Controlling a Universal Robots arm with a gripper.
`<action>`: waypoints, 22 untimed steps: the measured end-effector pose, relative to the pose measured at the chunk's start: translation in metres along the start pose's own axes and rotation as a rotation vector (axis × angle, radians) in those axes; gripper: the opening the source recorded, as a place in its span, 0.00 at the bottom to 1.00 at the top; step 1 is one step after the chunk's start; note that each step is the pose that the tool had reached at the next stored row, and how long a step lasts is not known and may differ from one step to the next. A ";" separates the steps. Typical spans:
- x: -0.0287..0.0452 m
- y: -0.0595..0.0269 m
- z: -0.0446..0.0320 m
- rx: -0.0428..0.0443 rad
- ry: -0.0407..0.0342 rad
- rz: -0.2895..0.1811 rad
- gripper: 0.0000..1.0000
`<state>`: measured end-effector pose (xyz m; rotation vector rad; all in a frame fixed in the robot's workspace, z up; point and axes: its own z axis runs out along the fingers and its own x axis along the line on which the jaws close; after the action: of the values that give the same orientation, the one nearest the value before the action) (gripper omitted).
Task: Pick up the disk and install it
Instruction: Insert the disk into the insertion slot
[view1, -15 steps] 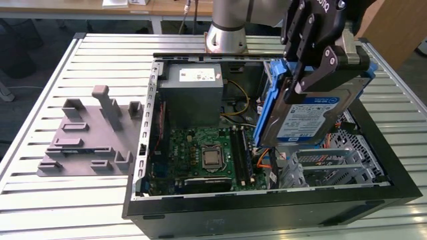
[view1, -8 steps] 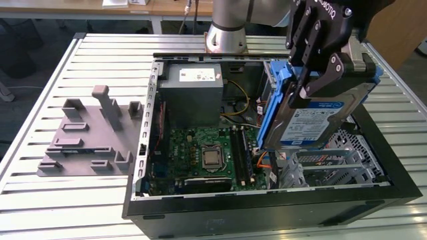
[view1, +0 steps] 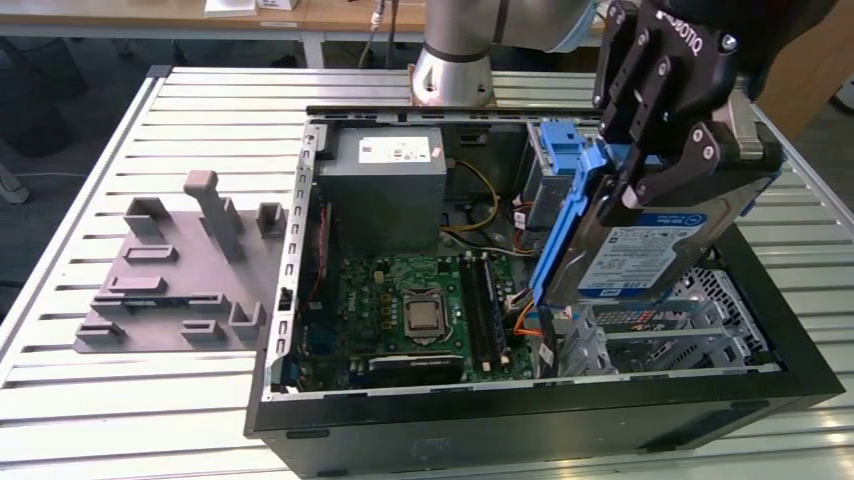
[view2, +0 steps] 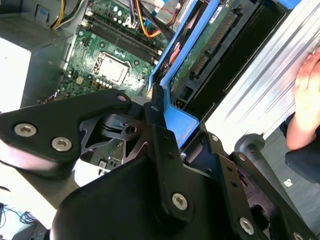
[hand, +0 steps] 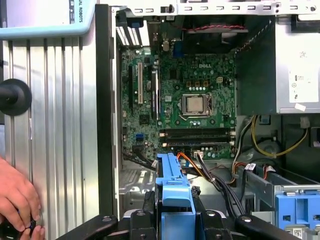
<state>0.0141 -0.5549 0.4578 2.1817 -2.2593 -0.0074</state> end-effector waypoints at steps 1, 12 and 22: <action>0.0001 -0.0023 0.0004 -0.0001 0.0000 0.000 0.36; 0.0003 -0.0286 0.0040 -0.0030 0.0000 0.000 0.36; -0.0001 -0.0396 0.0059 -0.0033 0.0001 0.000 0.36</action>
<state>0.0537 -0.5562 0.4518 2.1799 -2.2578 -0.0109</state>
